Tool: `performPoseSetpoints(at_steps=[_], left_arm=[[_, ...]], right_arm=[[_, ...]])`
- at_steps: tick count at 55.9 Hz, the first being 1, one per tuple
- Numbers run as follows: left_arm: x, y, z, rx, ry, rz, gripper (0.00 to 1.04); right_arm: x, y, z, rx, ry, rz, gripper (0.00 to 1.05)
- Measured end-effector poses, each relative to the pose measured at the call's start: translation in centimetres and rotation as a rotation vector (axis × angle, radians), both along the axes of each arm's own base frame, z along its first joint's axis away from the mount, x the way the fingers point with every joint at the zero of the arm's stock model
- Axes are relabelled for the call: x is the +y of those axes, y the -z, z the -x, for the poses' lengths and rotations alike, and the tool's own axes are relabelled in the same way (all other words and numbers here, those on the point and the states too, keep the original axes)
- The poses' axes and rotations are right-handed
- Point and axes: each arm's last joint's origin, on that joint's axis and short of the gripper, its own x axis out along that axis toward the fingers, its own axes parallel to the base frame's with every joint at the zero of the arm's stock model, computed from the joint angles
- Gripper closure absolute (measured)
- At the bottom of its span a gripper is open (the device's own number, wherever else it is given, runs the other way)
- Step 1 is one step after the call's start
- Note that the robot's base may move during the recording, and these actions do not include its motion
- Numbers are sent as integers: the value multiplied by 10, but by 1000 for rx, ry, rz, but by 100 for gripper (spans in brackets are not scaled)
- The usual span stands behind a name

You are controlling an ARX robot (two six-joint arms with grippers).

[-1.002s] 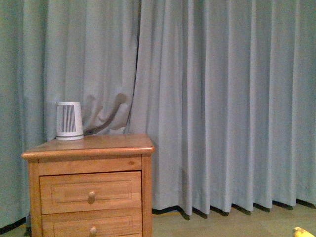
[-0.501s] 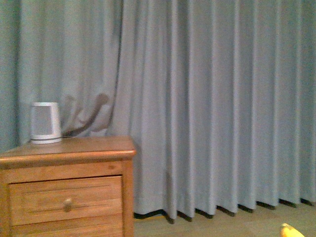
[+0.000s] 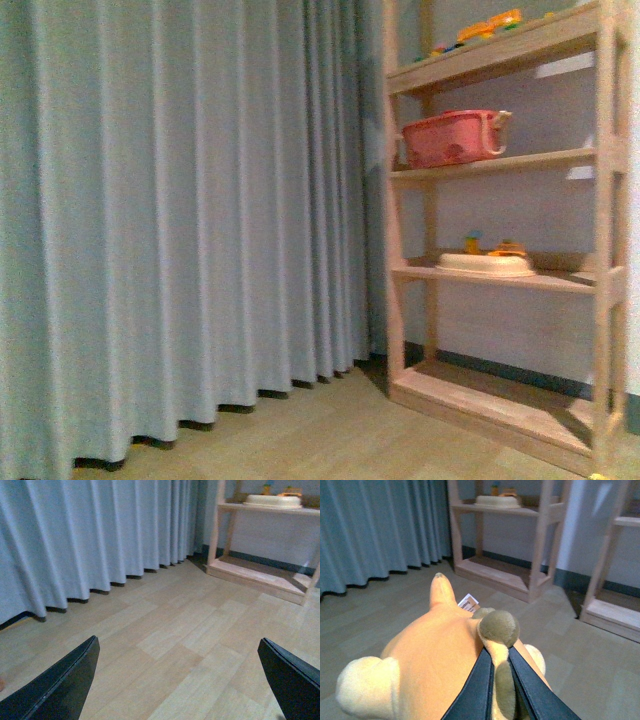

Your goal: Put away toys

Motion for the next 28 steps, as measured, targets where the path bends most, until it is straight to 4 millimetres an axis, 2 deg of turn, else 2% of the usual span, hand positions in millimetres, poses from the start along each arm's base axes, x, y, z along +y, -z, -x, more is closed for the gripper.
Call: performPoseSetpoints(at_steps=[28], left_arm=[[0,0,0,0,2,0,6]], right_arm=[[0,0,0,0,5,0,99]])
